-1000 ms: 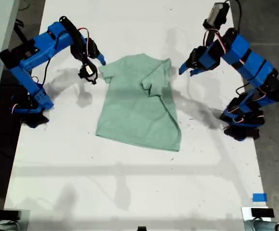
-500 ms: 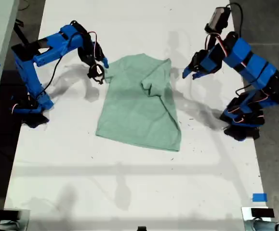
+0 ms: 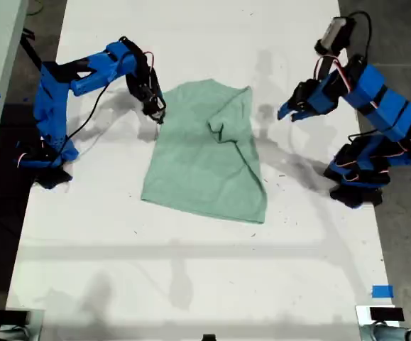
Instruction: Fold t-shirt
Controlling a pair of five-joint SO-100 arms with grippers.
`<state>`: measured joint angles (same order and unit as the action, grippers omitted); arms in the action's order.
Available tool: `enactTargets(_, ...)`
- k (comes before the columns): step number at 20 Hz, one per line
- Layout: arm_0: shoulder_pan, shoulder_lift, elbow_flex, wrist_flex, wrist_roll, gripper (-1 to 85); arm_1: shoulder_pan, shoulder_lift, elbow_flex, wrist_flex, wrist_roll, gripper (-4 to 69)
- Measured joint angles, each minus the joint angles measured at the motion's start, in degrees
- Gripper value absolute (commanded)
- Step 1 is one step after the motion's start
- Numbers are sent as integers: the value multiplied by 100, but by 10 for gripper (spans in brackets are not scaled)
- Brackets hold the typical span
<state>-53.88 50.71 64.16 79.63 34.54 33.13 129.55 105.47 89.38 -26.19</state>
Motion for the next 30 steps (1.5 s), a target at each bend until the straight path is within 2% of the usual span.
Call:
enactTargets(5, -70, 167, 26, 88, -44, 0, 0, 598, 448, 0, 62, 142)
enactTargets(9, -378, 1169, 211, 475, -53, 0, 0, 835, 642, 0, 70, 140)
enactTargets(14, -729, 2505, 615, 519, -53, 0, 35, 984, 756, 0, 70, 138)
enactTargets(18, -158, 2171, 281, 158, -123, 0, 35, 1002, 826, 0, 158, 135)
enactTargets(22, 650, 729, -1371, 53, -193, 0, -167, 1230, 1081, 0, 387, 133)
enactTargets(27, 1195, -272, -1890, -888, -404, 0, -536, 1591, 1477, 0, 782, 133)
enactTargets(28, 1257, -404, -1890, -1072, -404, 19, -615, 1670, 1582, 0, 861, 133)
enactTargets(29, 1310, -510, -1890, -1213, -404, 141, -677, 1767, 1679, 0, 949, 133)
enactTargets(30, 1371, -545, -1890, -1274, -396, 209, -729, 1872, 1802, -9, 1011, 133)
